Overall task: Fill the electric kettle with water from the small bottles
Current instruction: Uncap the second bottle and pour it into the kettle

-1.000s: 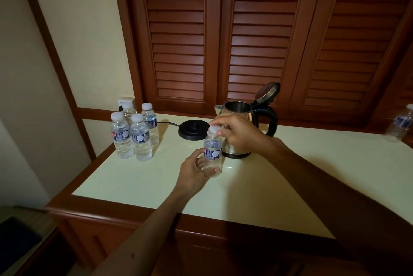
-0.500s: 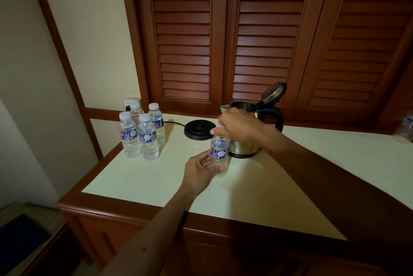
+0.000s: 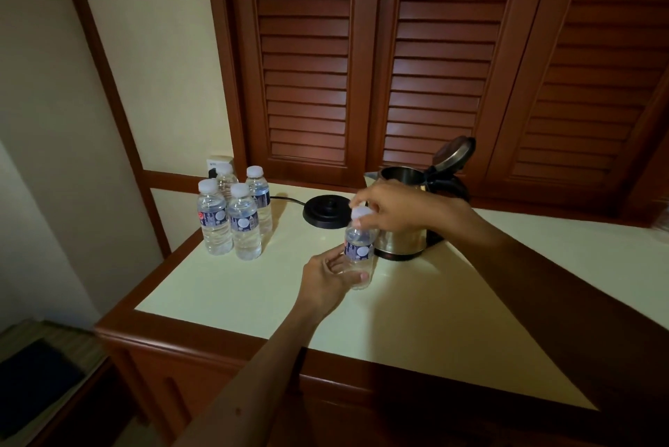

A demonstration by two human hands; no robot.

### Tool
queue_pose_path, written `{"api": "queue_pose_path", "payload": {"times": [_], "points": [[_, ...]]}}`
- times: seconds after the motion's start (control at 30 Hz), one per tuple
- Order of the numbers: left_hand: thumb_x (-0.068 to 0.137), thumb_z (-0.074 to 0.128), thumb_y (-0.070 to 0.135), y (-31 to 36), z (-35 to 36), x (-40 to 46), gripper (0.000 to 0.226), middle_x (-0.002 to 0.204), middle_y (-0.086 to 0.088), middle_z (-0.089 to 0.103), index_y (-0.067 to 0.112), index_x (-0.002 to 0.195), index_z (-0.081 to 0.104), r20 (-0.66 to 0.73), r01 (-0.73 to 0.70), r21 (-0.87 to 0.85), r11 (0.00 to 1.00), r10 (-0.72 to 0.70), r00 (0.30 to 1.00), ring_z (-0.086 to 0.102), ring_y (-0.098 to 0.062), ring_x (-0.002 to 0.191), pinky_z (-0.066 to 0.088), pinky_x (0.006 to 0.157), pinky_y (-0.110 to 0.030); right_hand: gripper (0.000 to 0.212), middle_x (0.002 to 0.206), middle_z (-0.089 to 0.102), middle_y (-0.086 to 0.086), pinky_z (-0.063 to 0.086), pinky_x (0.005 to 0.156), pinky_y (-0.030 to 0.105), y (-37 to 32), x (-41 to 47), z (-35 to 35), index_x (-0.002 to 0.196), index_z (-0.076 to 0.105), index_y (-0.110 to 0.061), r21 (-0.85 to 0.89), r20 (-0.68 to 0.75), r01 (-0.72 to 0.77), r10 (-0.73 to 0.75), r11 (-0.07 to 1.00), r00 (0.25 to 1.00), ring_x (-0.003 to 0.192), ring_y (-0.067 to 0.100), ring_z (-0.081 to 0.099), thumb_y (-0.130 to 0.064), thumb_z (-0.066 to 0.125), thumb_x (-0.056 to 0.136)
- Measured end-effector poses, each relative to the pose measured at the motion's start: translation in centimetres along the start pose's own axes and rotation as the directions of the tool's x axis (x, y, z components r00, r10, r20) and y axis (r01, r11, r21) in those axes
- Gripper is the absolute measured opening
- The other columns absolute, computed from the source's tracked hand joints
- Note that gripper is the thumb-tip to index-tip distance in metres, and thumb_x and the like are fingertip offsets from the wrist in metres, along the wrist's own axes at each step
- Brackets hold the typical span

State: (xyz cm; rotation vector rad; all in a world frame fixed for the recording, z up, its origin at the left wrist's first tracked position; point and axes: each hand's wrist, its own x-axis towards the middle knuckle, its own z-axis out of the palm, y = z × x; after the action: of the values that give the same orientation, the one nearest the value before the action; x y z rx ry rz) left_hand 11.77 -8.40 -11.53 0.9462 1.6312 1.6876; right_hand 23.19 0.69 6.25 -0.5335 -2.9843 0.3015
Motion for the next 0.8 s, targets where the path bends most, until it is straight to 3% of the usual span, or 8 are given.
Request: {"api": "queue_pose_path", "payload": {"times": [0.1, 0.2, 0.37, 0.47, 0.57, 0.67, 0.8], "points": [[0.069, 0.083, -0.003, 0.2, 0.1, -0.1, 0.059, 0.105, 0.000, 0.077, 0.012, 0.123, 0.068, 0.009, -0.007, 0.015, 1.000, 0.007, 1.000, 0.073, -0.019, 0.100, 0.057, 0.094, -0.042, 0.023, 0.082, 0.052, -0.009, 0.036, 0.058, 0.025, 0.5, 0.0, 0.5, 0.109, 0.061, -0.018, 0.019, -0.009, -0.039, 0.039, 0.999, 0.999, 0.078, 0.012, 0.053, -0.032, 0.058, 0.091], [0.070, 0.083, 0.000, -0.1, 0.2, -0.2, 0.056, 0.102, 0.003, 0.077, 0.015, 0.123, 0.069, 0.005, -0.041, 0.055, 0.998, 0.040, 0.999, 0.073, -0.014, 0.096, 0.059, 0.090, -0.035, 0.032, 0.092, 0.055, 0.004, 0.044, 0.067, 0.034, 0.3, 0.3, 1.8, 0.097, 0.057, -0.012, -0.012, -0.082, -0.095, 0.094, 0.995, 0.992, 0.084, 0.020, 0.055, -0.043, 0.053, 0.092], [0.071, 0.084, 0.004, 0.1, 0.1, -0.6, 0.053, 0.100, 0.006, 0.078, 0.020, 0.119, 0.071, -0.014, -0.077, 0.108, 0.991, 0.080, 0.997, 0.073, -0.012, 0.093, 0.059, 0.087, -0.030, 0.041, 0.083, 0.052, 0.005, 0.040, 0.067, 0.034, 0.6, 0.5, 3.9, 0.096, 0.056, -0.009, -0.084, -0.289, -0.112, 0.083, 0.990, 0.954, 0.079, 0.023, 0.054, -0.049, 0.049, 0.092], [0.069, 0.085, 0.006, 0.2, 0.3, -0.7, 0.054, 0.098, 0.007, 0.078, 0.021, 0.119, 0.071, -0.028, -0.090, 0.135, 0.987, 0.095, 0.995, 0.073, -0.010, 0.091, 0.059, 0.084, -0.027, 0.043, 0.086, 0.057, 0.000, 0.048, 0.072, 0.035, 1.6, 0.1, 5.7, 0.100, 0.058, -0.014, 0.134, -0.373, -0.063, 0.109, 0.989, 0.921, 0.084, 0.021, 0.059, -0.053, 0.051, 0.085], [0.071, 0.084, 0.009, 0.6, 0.3, -1.0, 0.050, 0.096, 0.012, 0.077, 0.025, 0.116, 0.071, -0.036, -0.121, 0.208, 0.971, 0.131, 0.991, 0.072, -0.003, 0.088, 0.056, 0.076, -0.017, 0.042, 0.105, 0.061, 0.000, 0.055, 0.080, 0.034, 2.2, -0.6, 7.9, 0.116, 0.053, -0.020, 0.426, -0.341, 0.030, 0.130, 0.904, 0.931, 0.095, 0.016, 0.061, -0.041, 0.066, 0.082], [0.073, 0.085, 0.014, 0.7, 0.4, -1.1, 0.051, 0.099, 0.017, 0.075, 0.029, 0.118, 0.067, -0.015, -0.117, 0.271, 0.956, 0.125, 0.992, 0.070, 0.002, 0.090, 0.054, 0.074, -0.012, 0.052, 0.117, 0.062, 0.004, 0.054, 0.086, 0.032, 2.8, -1.3, 9.9, 0.126, 0.048, -0.017, 0.543, -0.284, -0.016, 0.202, 0.840, 0.937, 0.104, 0.017, 0.062, -0.030, 0.071, 0.082], [0.071, 0.087, 0.016, -0.3, 0.5, -0.7, 0.058, 0.111, 0.010, 0.073, 0.022, 0.124, 0.065, 0.069, -0.165, 0.533, 0.830, 0.152, 0.986, 0.068, -0.003, 0.100, 0.050, 0.089, -0.013, 0.051, 0.117, 0.064, 0.003, 0.052, 0.086, 0.023, 4.0, -2.2, 11.2, 0.123, 0.051, -0.013, 0.621, -0.325, -0.055, 0.321, 0.782, 0.890, 0.104, 0.015, 0.063, -0.026, 0.074, 0.080]]}}
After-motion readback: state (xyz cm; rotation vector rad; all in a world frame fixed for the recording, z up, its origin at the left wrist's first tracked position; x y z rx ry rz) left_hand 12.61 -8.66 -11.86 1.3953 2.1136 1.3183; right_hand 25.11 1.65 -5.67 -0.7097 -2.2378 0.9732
